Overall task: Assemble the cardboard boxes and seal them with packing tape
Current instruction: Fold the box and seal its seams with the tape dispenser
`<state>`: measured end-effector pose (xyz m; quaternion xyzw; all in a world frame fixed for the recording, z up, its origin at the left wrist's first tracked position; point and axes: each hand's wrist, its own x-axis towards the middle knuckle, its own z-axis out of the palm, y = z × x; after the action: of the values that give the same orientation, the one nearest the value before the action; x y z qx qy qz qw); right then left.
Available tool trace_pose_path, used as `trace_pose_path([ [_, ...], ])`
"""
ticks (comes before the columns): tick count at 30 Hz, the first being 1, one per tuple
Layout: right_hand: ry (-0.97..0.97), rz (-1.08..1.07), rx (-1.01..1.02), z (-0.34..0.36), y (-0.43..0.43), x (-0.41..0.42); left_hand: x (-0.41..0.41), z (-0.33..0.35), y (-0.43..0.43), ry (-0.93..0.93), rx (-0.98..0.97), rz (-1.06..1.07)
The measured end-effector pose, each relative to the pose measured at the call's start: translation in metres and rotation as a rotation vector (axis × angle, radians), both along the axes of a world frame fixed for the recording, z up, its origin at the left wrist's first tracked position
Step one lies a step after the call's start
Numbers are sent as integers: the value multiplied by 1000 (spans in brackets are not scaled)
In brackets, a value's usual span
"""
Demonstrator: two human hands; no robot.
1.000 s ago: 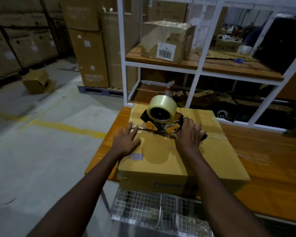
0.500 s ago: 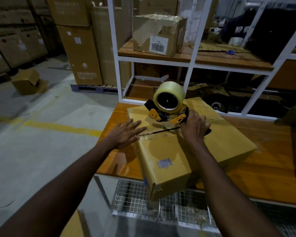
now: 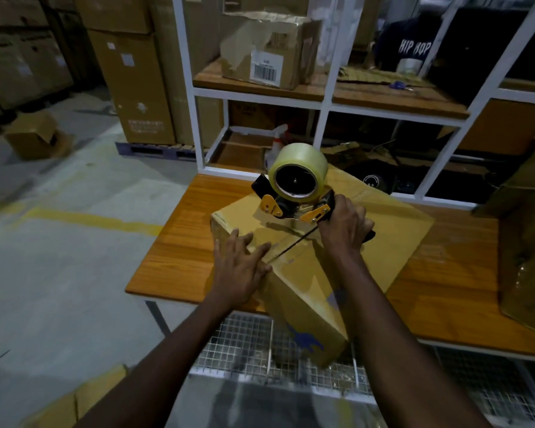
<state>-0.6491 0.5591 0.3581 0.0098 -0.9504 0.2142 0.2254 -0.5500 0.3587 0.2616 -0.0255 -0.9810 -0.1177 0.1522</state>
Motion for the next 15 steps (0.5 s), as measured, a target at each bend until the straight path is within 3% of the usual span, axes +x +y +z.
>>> trace_pose_path([
  [7,7,37,-9,3,55,20,23,7,99,92,74,158],
  [15,23,97,-38,9,132,39,28,11,193,58,-51,257],
])
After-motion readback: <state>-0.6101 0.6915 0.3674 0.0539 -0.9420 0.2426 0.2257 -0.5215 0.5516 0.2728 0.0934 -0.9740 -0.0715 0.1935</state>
